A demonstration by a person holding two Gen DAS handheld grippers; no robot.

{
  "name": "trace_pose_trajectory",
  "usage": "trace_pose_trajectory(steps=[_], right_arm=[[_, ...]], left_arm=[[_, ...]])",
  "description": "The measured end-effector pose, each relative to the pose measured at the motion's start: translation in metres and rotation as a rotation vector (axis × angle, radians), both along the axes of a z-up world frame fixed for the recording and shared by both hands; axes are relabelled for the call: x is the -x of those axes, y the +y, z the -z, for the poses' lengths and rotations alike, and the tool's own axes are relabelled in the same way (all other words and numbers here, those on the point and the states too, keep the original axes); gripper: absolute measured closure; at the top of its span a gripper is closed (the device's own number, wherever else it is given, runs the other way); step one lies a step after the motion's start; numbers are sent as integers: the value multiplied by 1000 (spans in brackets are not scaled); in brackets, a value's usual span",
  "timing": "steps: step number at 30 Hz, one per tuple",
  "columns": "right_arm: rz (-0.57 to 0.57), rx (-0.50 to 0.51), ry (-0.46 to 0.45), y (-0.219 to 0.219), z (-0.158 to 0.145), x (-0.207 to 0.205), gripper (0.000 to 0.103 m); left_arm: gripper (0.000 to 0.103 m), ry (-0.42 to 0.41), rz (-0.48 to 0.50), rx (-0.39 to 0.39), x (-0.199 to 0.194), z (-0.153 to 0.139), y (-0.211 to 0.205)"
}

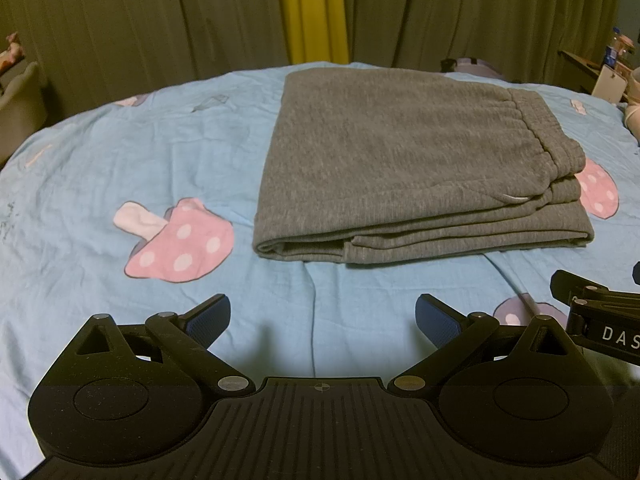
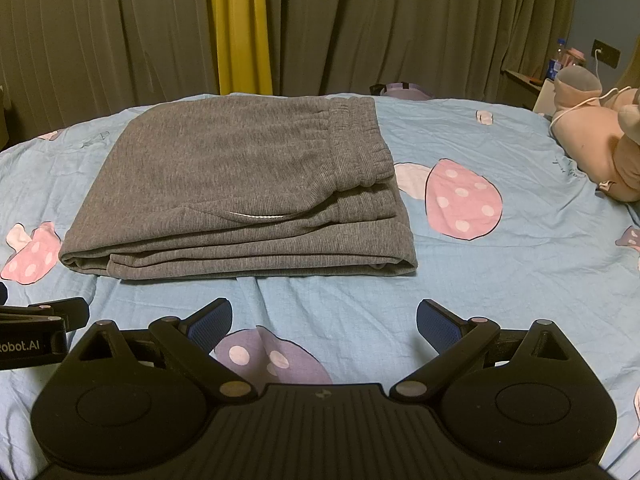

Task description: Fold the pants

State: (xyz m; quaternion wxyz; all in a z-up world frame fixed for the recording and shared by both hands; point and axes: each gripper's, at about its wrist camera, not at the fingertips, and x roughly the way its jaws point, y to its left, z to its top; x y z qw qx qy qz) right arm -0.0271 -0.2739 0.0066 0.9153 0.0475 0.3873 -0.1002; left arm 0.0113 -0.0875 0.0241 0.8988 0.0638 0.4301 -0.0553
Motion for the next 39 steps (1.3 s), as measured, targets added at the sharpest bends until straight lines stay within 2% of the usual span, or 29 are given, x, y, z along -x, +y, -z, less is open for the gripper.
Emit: trace_pose_trajectory(steps=[39], right_arm=[[-5, 11, 2, 0, 1, 0, 4]], left_arm=[[1, 8, 8, -6, -1, 4, 2]])
